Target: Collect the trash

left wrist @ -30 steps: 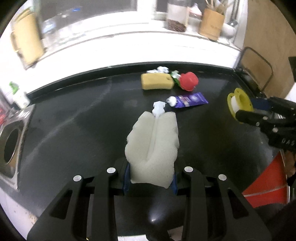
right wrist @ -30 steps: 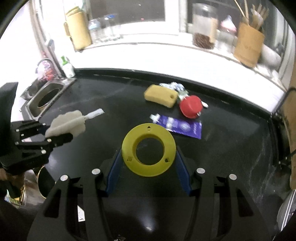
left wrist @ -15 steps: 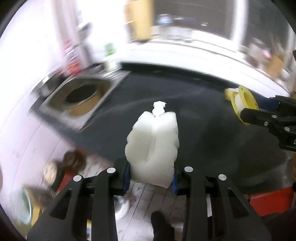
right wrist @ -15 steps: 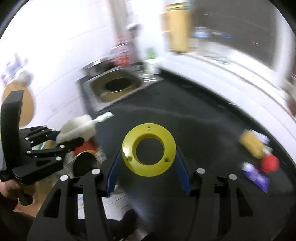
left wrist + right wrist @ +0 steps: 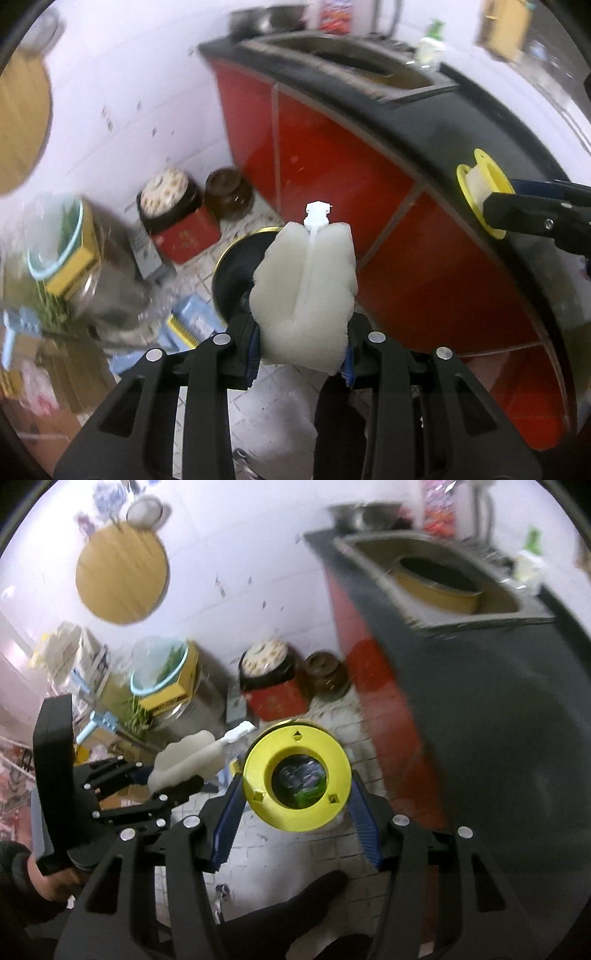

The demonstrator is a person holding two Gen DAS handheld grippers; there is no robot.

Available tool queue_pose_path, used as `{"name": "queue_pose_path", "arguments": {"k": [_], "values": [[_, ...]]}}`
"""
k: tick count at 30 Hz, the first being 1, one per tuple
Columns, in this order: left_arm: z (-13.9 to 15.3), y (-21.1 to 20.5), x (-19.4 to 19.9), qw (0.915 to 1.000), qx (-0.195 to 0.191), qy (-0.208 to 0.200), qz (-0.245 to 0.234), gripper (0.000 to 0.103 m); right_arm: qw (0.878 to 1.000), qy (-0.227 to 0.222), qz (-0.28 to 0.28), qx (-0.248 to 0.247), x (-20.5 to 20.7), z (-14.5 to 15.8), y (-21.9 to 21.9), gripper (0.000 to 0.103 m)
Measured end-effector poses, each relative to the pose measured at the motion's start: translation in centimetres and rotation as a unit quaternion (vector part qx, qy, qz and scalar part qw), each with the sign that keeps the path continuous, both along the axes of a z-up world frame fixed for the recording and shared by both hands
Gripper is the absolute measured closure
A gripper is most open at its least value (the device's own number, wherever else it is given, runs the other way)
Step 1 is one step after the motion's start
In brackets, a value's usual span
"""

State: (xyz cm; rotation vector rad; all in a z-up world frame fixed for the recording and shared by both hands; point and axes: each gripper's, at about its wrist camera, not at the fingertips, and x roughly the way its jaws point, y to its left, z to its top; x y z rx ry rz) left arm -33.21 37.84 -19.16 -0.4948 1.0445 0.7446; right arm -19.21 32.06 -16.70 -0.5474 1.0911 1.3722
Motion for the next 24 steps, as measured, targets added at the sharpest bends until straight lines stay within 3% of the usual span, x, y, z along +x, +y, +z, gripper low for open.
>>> {"name": "queue_pose_path", "arguments": {"k": [6,9,10,12,13,14,17,24], "values": [[-5.5,3.5,-1.7,0.9991,-0.032,0.002,0.027,0.069,0.999,0.009,0.018,-0.035,-1.8,-5.1,6.5,0.048],[-6.9,4.5,-1.8,0.9991,-0.030,0.000,0.029,0.066,0.999,0.011,0.023,-0.044,-2.6,-6.5,8.8,0.048],[-7.3,4.9,-1.7,0.9991,-0.032,-0.002,0.028,0.060,0.999,0.009,0.025,-0.045,-2.8,-6.9,9.5,0.048],[-8.1,5.7,-1.4,0.9992,-0.027,-0.001,0.029,0.034,0.998,0.007,0.030,-0.055,-2.7,-7.7,11.0,0.041],[-8.3,5.9,-1.4,0.9992,-0.018,0.004,0.036,0.019,0.998,0.003,0.029,-0.059,-2.5,-7.9,11.4,0.028],[-8.5,6.3,-1.4,0.9990,-0.016,0.005,0.041,0.019,0.998,0.002,0.027,-0.059,-2.2,-8.0,11.6,0.022],[-9.2,7.1,-1.4,0.9983,-0.032,0.011,0.047,0.019,0.998,0.005,0.027,-0.063,-1.6,-8.0,11.9,0.022],[-6.8,5.5,-0.8,0.9993,-0.023,0.024,0.016,0.019,0.998,0.008,-0.007,-0.054,0.6,-5.4,8.5,0.019]]}}
